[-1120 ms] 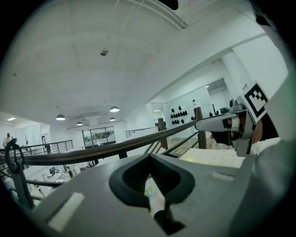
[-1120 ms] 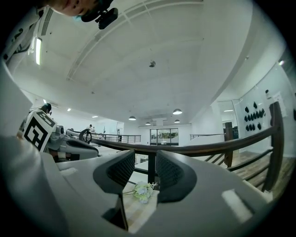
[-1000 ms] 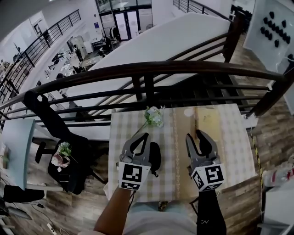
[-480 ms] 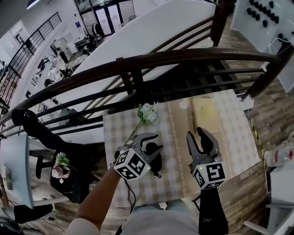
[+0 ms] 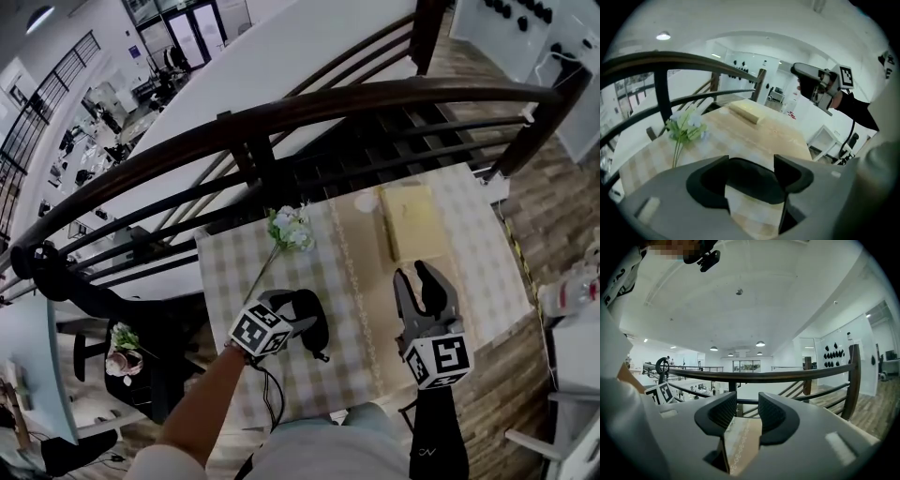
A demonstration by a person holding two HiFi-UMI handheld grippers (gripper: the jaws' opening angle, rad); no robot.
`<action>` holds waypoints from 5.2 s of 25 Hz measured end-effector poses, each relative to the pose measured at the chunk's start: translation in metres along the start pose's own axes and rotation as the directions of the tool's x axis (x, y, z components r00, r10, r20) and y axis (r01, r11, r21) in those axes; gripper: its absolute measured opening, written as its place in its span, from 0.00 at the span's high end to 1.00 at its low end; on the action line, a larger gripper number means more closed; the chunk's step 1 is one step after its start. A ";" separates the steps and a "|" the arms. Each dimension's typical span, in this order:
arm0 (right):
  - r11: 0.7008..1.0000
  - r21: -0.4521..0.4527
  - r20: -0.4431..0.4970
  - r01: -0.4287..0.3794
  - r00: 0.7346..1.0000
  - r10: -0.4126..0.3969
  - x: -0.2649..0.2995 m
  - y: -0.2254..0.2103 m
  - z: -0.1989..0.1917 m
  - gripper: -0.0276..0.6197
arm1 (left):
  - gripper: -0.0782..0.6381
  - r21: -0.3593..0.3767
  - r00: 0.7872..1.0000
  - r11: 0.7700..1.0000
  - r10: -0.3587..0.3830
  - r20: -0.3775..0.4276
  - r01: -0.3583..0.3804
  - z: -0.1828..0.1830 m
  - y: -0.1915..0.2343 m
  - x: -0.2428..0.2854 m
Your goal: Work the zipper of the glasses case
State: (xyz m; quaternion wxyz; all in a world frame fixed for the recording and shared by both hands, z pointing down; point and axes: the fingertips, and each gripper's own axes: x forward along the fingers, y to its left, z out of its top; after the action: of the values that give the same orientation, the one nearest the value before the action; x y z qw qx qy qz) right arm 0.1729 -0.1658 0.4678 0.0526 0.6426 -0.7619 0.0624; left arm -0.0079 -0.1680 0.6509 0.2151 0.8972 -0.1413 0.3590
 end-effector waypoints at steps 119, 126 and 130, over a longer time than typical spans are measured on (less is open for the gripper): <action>0.653 -0.338 0.289 -0.678 0.585 0.758 -0.046 0.216 0.189 0.70 | 0.52 0.241 0.223 0.945 -0.289 0.931 0.220 0.262 -0.152 -0.397; 0.718 -0.441 0.345 -0.538 0.637 0.689 -0.059 0.232 0.210 0.65 | 0.52 0.130 0.135 0.962 -0.166 0.977 0.241 0.261 -0.121 -0.402; 0.765 -0.466 0.326 -0.444 0.718 0.615 -0.052 0.226 0.205 0.69 | 0.52 0.147 -0.003 0.909 -0.158 0.987 0.389 0.255 -0.114 -0.405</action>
State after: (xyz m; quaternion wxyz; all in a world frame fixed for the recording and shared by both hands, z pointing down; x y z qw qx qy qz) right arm -0.0410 -0.1108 0.2507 -0.0352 0.3675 -0.9035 -0.2175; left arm -0.0975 -0.1535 0.1669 0.2009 0.8826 -0.1005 -0.4130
